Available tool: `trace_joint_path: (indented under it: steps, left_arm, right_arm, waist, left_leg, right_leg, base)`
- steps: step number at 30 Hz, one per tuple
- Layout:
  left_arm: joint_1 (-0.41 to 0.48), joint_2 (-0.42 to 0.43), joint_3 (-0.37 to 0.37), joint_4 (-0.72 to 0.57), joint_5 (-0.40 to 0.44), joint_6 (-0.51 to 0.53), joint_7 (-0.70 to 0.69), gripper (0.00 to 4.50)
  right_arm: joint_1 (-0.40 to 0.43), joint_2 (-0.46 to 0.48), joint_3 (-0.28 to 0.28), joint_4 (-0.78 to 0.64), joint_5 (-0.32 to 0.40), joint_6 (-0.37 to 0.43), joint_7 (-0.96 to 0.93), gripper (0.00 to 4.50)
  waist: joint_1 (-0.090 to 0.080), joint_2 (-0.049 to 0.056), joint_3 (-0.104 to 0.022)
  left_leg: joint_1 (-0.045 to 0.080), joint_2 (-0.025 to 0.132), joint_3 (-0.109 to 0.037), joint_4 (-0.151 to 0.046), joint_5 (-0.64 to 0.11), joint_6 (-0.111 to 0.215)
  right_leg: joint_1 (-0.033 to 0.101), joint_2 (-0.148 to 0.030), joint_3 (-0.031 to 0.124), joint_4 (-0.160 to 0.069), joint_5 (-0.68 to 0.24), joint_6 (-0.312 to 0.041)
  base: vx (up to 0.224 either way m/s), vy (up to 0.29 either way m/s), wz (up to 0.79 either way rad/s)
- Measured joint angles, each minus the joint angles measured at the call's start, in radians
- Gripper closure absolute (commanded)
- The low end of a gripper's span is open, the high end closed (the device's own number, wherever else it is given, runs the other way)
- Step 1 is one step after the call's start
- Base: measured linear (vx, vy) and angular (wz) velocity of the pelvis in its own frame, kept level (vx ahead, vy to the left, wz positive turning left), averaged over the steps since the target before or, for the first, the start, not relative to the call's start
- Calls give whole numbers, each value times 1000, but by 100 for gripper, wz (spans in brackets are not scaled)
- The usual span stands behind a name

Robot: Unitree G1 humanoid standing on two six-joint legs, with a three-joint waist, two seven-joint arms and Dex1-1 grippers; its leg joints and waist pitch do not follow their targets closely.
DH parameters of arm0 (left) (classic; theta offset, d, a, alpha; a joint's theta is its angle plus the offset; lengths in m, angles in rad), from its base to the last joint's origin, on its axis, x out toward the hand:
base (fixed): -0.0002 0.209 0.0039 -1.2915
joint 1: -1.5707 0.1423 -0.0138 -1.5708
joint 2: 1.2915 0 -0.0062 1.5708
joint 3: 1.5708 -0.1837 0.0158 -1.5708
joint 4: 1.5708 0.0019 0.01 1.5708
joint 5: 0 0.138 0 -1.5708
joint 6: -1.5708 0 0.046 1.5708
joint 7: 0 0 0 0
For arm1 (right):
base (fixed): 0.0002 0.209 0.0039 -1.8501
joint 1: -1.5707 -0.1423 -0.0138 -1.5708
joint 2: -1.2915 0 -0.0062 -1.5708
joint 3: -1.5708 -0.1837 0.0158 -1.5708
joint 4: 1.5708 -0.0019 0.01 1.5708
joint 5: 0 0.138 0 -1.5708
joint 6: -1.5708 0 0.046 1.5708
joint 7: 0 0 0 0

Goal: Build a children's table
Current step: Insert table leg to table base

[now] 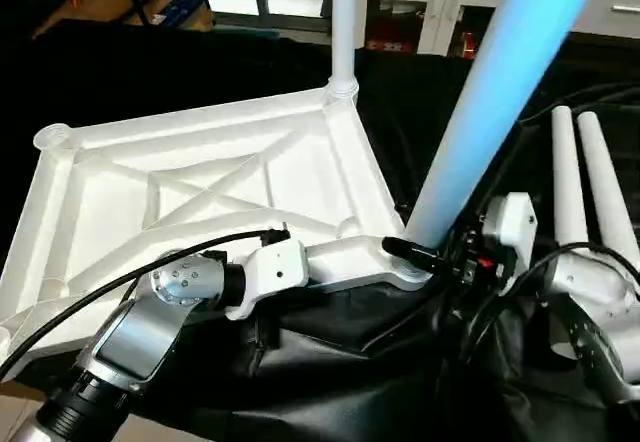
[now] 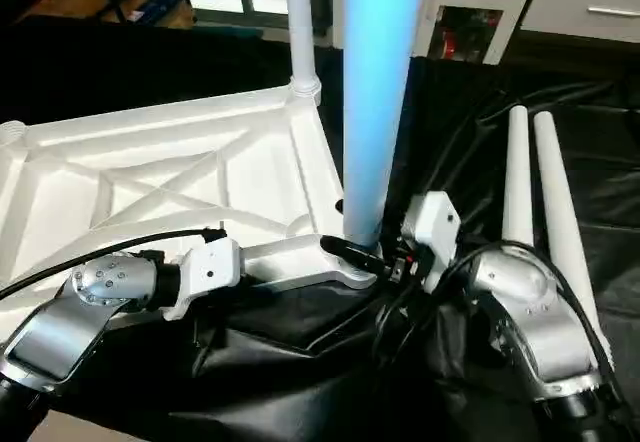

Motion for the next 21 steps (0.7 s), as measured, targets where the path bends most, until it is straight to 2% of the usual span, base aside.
trace_joint_path:
  steps: [5,7,13,21]
  left_arm:
    - [1,1,1,0,1,1,0,450]
    - [4,-1,-1,-2,2,1,-2,450]
    - [2,1,0,-2,4,1,-2,450]
    - [-3,-1,-2,-3,7,4,1,450]
  right_arm:
    - [-10,19,-13,9,24,46,9,270]
    - [-13,43,-41,44,67,88,8,270]
    - [-14,87,-68,56,87,125,3,270]
    - [1,104,-95,45,90,134,-11,269]
  waist:
    - [-1,-2,-1]
    - [2,-3,-2]
    - [1,-4,-2]
    - [4,-7,0]
  left_leg:
    - [0,0,0,-1,0,0]
    - [1,0,0,-1,0,0]
    - [1,0,1,-2,-2,-5]
    - [1,0,1,-4,-1,-8]
  right_leg:
    - [0,0,0,0,0,0]
    - [0,0,0,-1,0,0]
    - [0,0,0,-1,0,0]
    - [-1,-1,1,-3,0,0]
  base:
    - [0,0,0]
    - [0,0,0]
    - [0,0,0]
    - [0,0,0]
